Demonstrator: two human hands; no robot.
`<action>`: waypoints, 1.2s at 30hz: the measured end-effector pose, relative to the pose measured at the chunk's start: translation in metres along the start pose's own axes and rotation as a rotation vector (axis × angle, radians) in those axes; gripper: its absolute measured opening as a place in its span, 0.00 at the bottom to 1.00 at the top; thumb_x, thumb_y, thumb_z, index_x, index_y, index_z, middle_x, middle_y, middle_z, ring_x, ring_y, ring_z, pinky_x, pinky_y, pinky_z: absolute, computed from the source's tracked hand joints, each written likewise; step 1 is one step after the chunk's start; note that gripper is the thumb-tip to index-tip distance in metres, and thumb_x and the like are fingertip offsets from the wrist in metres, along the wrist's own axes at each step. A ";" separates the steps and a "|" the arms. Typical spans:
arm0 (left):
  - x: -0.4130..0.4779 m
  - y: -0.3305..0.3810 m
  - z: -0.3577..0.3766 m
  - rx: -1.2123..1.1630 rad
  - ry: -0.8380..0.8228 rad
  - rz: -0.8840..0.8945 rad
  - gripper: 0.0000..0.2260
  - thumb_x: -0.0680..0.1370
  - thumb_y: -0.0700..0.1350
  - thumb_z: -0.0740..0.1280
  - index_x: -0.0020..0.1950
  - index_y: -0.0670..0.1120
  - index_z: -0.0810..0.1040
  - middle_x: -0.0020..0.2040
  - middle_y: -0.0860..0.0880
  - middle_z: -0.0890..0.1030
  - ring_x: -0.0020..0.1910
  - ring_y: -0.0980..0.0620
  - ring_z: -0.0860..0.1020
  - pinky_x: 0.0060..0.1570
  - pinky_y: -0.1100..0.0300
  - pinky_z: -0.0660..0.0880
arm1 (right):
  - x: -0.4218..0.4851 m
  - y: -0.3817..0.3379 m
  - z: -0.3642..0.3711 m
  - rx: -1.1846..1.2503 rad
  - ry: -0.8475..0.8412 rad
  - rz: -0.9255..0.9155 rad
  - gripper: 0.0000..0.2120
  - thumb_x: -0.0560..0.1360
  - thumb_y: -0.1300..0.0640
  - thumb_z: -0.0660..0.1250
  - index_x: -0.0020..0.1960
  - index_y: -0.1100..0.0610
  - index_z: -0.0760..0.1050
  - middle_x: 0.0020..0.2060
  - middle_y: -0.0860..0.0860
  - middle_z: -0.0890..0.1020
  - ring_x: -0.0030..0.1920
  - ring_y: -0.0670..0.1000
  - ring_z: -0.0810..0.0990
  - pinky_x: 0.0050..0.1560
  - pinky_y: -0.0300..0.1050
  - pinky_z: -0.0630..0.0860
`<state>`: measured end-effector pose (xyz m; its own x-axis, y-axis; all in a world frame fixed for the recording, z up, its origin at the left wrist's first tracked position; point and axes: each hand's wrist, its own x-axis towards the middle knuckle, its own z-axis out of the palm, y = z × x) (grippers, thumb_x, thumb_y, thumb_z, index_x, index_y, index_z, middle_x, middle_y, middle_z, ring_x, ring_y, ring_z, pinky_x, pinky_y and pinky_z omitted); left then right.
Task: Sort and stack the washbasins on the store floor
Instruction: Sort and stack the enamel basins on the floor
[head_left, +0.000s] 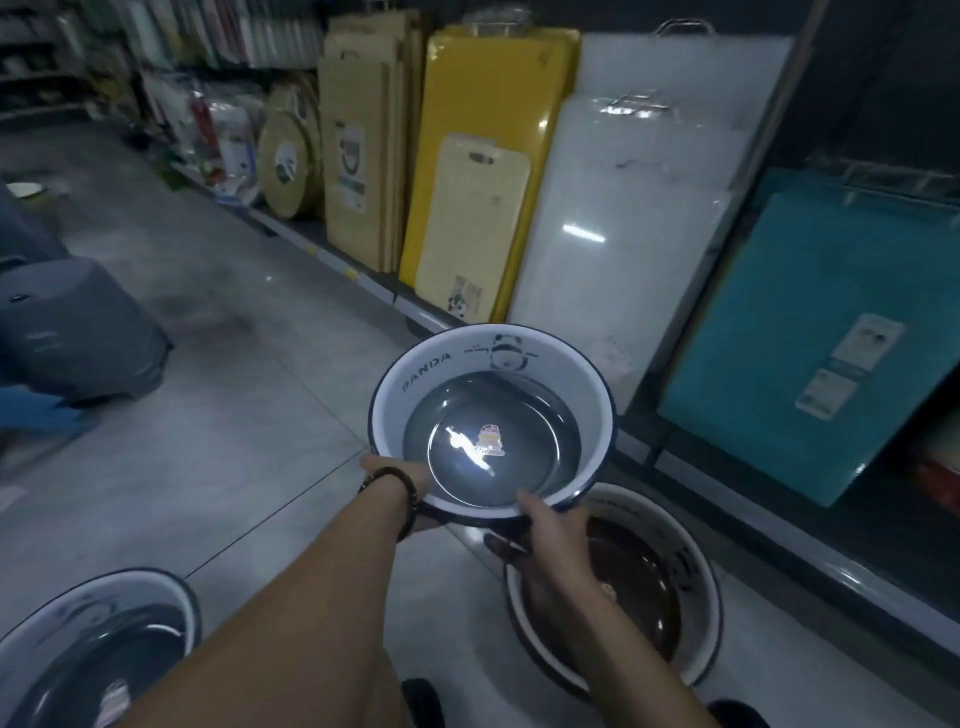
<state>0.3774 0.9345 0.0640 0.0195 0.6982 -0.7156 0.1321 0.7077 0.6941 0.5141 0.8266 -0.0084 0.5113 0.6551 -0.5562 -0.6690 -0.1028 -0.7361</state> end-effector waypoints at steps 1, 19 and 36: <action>0.008 0.000 0.006 -0.029 -0.004 0.039 0.37 0.60 0.31 0.73 0.66 0.49 0.68 0.58 0.34 0.80 0.44 0.32 0.84 0.37 0.21 0.76 | 0.001 -0.015 -0.019 -0.087 0.000 -0.006 0.18 0.78 0.57 0.74 0.65 0.57 0.74 0.50 0.58 0.87 0.44 0.60 0.88 0.38 0.55 0.85; 0.017 -0.033 0.138 0.789 -0.184 -0.120 0.13 0.80 0.43 0.68 0.60 0.36 0.76 0.53 0.35 0.82 0.53 0.34 0.84 0.55 0.35 0.81 | 0.045 -0.044 -0.263 -0.550 0.517 -0.126 0.23 0.71 0.61 0.70 0.64 0.46 0.78 0.53 0.54 0.86 0.47 0.58 0.87 0.48 0.64 0.87; 0.063 -0.064 0.184 1.101 -0.272 -0.509 0.29 0.79 0.51 0.70 0.68 0.32 0.65 0.64 0.32 0.75 0.65 0.30 0.74 0.67 0.32 0.70 | 0.102 -0.007 -0.271 -0.780 0.540 0.157 0.26 0.83 0.51 0.59 0.81 0.39 0.65 0.61 0.59 0.78 0.52 0.60 0.80 0.56 0.55 0.83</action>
<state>0.5521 0.9129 -0.0401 -0.0901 0.2329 -0.9683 0.9430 0.3328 -0.0077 0.7169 0.6918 -0.1647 0.7565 0.1783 -0.6292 -0.3036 -0.7563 -0.5795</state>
